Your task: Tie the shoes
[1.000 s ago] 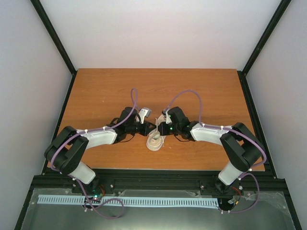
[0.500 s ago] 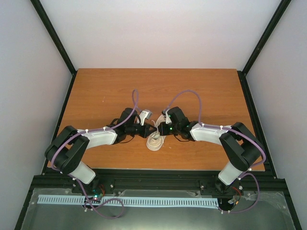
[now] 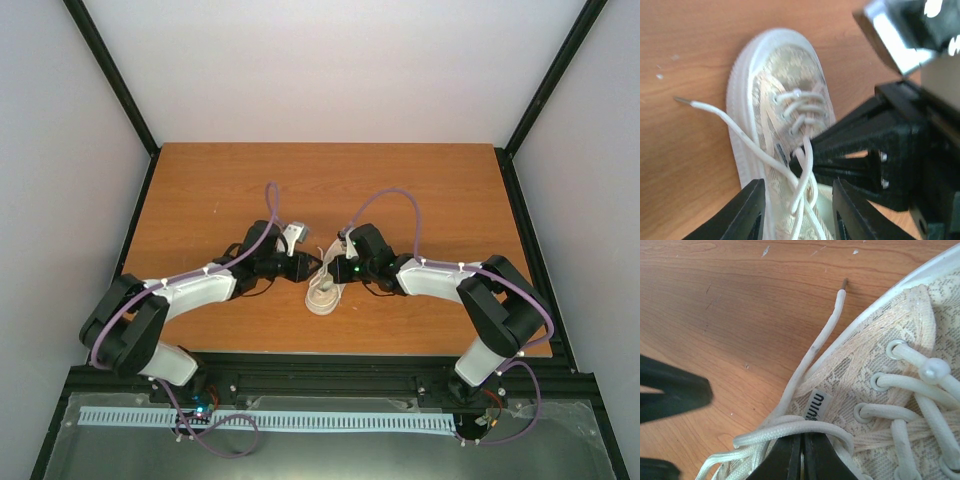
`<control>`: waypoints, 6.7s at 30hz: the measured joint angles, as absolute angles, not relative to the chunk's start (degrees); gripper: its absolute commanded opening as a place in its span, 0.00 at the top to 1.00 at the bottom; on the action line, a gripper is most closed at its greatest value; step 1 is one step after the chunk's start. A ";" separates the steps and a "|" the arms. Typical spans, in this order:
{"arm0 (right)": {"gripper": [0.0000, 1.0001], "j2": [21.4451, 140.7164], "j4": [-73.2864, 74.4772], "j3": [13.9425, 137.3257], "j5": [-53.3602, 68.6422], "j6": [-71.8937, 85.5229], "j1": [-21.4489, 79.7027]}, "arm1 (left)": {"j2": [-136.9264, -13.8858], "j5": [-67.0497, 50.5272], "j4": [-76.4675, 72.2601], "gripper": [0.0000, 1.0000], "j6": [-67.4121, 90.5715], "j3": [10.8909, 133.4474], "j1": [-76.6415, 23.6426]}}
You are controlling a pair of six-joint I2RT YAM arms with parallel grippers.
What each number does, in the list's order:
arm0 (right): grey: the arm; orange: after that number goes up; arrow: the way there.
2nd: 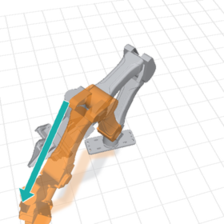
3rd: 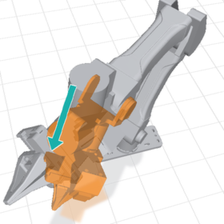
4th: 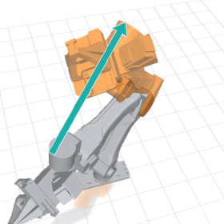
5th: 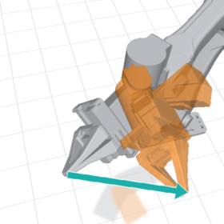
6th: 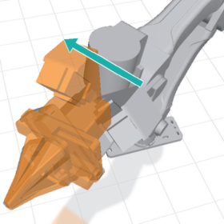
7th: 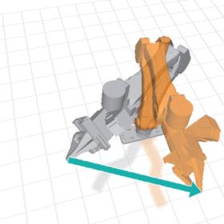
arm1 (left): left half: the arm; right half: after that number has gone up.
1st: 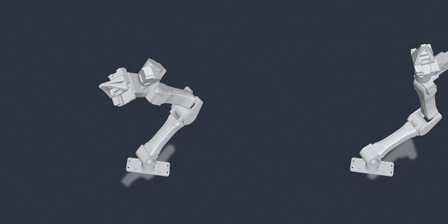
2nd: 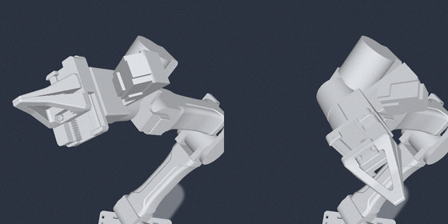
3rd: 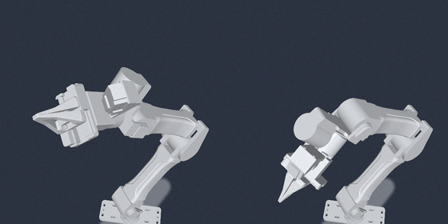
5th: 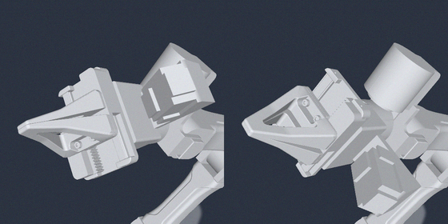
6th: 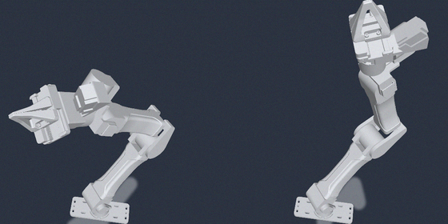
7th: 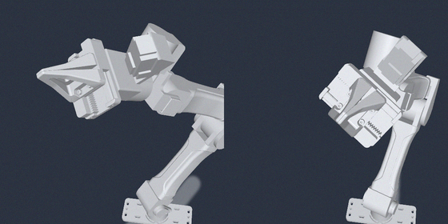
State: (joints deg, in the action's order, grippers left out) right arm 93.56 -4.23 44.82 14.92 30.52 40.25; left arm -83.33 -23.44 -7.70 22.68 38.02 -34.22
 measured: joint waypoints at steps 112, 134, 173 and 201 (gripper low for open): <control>0.74 85.76 3.92 44.12 6.26 28.42 40.27 | -101.06 -39.62 -3.05 0.99 35.53 53.43 -31.99; 0.51 78.83 12.45 49.82 -2.98 6.09 53.12 | -101.10 -39.27 -0.64 0.99 43.33 57.19 -31.99; 0.97 88.03 11.68 53.93 -16.95 2.59 56.01 | -101.67 -37.34 2.87 0.99 42.39 57.82 -31.97; 0.97 82.65 0.75 40.34 18.87 25.63 27.49 | -100.64 -28.84 4.40 0.99 38.09 56.01 -30.96</control>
